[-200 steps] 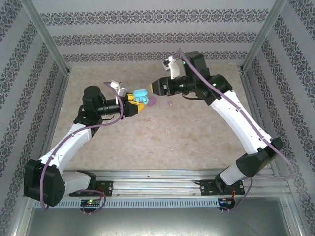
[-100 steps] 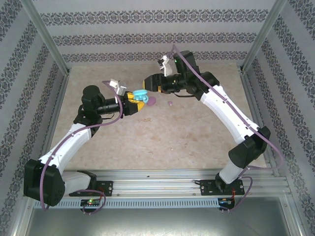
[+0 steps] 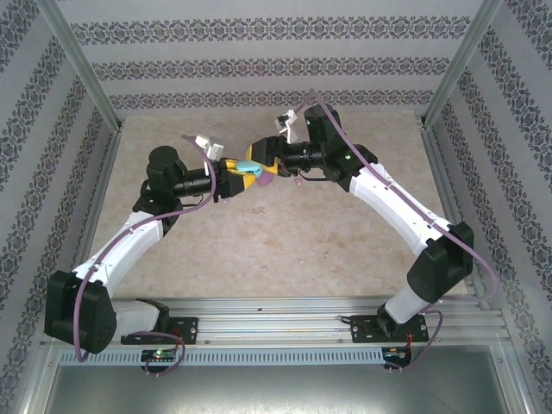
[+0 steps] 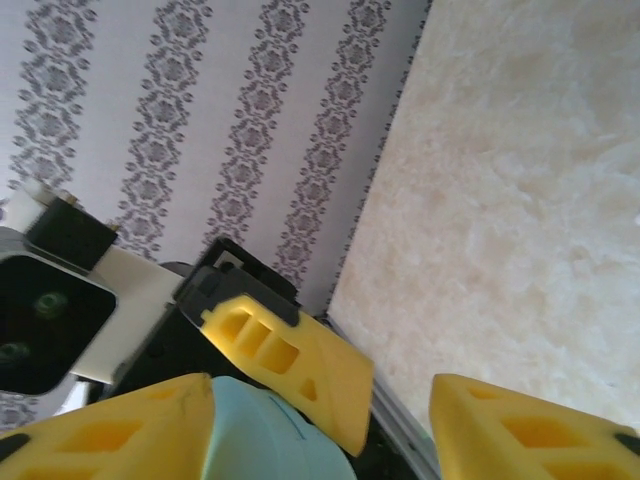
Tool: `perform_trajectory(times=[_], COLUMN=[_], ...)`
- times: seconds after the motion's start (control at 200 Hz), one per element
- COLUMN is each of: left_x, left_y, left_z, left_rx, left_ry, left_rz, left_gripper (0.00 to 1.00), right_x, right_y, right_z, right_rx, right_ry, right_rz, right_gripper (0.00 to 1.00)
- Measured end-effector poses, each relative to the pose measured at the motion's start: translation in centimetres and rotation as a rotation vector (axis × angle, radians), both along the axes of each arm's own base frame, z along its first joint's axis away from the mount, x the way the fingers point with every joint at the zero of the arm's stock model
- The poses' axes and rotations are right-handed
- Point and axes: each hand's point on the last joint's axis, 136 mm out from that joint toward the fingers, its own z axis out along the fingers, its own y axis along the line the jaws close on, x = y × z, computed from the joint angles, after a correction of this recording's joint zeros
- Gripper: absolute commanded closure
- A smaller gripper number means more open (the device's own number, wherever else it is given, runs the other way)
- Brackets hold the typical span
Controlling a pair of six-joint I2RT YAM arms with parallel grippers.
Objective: Insert wireless bluetooth earbuds into charging case
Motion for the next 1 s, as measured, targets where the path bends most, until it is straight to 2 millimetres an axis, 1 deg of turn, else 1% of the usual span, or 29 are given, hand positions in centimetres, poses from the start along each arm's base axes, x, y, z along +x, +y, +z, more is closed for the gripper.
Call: perform_trajectory(times=[0.07,0.13,0.16,0.205,0.27,0.38,0.435,0.565,0.659,0.834,0.899,0.999], left_x=[0.1,0.3,0.3,0.4,0.7,1.0,1.1,1.2,1.2,0.7,0.1,-0.7], left_y=[0.0,0.1,0.1,0.1,0.2,0.3,0.4,0.4,0.4,0.3,0.4,0.5], left_z=[0.0,0.0,0.0,0.0,0.0,0.0,0.0,0.1,0.2,0.7,1.4,2.5], left_rx=[-0.002,-0.002,-0.002,-0.002,-0.002,-0.003,-0.005,-0.006,-0.007,-0.012,-0.016,-0.020], left_ry=[0.005,0.006,0.007,0.007,0.008,0.010,0.013,0.016,0.013,-0.020,-0.054,-0.100], left_rz=[0.008,0.015,0.019,0.025,0.041,0.060,0.066,0.073,0.072,0.055,0.041,0.031], left_gripper=[0.75,0.75,0.75,0.75,0.75,0.75,0.75,0.73,0.67,0.49,0.44,0.37], right_x=[0.0,0.1,0.1,0.1,-0.1,-0.7,-0.8,-0.8,-0.9,-1.2,-1.2,-1.5], right_y=[0.2,0.4,0.4,0.6,0.7,1.2,1.3,1.3,1.2,1.0,1.0,1.1], right_z=[0.2,0.3,0.4,0.5,0.4,0.4,0.4,0.4,0.6,0.9,0.9,0.9], right_rx=[0.026,0.047,0.058,0.073,0.090,0.106,0.110,0.121,0.128,0.155,0.165,0.177], right_ry=[0.012,0.025,0.031,0.046,0.065,0.093,0.100,0.118,0.133,0.151,0.159,0.180], right_rz=[0.003,0.000,0.001,0.002,0.009,0.028,0.031,0.031,0.026,0.030,0.028,0.041], right_gripper=[0.52,0.52,0.51,0.46,0.41,0.40,0.42,0.52,0.60,0.70,0.74,0.77])
